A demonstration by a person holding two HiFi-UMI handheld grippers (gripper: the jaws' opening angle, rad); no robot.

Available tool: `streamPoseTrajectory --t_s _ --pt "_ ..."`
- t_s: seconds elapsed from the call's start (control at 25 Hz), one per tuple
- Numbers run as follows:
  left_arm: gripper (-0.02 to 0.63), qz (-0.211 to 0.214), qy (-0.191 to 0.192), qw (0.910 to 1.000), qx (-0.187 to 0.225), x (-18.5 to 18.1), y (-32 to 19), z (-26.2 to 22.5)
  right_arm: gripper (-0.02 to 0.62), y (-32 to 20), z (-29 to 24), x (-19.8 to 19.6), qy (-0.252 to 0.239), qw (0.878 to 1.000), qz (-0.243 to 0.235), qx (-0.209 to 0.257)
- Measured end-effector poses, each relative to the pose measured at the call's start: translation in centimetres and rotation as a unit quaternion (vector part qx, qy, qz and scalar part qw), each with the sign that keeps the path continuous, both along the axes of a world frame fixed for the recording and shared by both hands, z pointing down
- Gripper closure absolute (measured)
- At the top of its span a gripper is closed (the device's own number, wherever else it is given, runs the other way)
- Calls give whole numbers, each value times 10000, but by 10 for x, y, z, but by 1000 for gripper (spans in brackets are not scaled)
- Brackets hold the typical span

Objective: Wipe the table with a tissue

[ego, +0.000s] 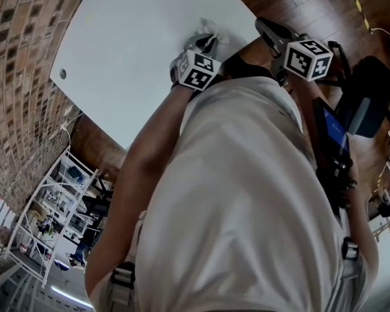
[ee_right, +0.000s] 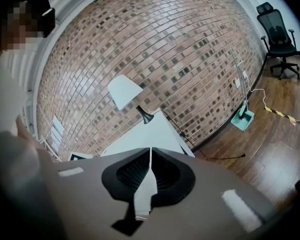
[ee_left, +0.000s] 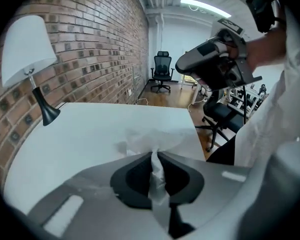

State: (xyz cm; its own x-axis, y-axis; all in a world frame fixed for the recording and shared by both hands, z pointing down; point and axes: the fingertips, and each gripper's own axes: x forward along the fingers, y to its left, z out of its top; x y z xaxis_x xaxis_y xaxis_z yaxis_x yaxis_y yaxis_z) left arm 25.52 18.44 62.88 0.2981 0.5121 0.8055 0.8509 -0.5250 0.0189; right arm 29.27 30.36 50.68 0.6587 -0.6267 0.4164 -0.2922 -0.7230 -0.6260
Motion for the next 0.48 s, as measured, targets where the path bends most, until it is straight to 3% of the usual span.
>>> streamPoseTrajectory --t_s 0.2,0.32,0.48 --pt "584 -279 -37 9996 -7 -18 -46 -7 578 -32 -4 -4 112 9992 -368 63" --pt "584 -755 -128 9968 -222 -36 -60 -11 577 -41 -12 -16 277 9973 -682 -3" --pt "583 -1596 -115 9859 -496 -65 -89 -19 577 -58 -20 -32 415 9941 -1005 -27"
